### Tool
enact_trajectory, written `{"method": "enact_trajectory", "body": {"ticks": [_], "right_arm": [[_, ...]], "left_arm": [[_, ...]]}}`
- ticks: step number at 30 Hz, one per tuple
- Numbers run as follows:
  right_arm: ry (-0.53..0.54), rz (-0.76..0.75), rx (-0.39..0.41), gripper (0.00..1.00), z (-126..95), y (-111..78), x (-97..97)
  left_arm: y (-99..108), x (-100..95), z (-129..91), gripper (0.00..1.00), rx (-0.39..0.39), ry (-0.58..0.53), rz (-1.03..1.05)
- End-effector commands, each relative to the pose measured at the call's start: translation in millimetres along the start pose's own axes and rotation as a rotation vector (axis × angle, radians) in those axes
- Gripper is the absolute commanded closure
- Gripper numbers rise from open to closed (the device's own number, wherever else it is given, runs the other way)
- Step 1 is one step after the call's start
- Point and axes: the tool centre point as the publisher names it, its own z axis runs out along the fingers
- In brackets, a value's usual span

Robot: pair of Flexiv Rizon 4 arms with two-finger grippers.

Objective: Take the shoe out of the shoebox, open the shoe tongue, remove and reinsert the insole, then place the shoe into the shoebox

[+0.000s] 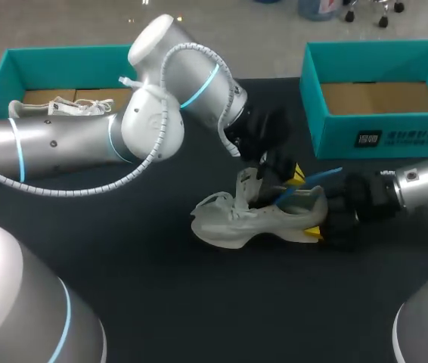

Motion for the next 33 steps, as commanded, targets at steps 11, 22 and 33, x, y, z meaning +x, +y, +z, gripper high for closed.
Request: {"method": "enact_trajectory", "body": {"ticks": [11,22,33], "right_arm": [[-0.001,0.000,0.002,1.00,4,-2.5,-0.7],[-0.001,0.000,0.002,1.00,4,-2.5,-0.7],[-0.001,0.000,0.002,1.00,4,-2.5,-0.7]], "left_arm": [[-52,-1.0,-13,1.00,0.059,-0.008,0.109],[-79,1.8,-37,1.00,0.081,0.025,0.213],[-79,1.8,-37,1.00,0.081,0.025,0.213]]}}
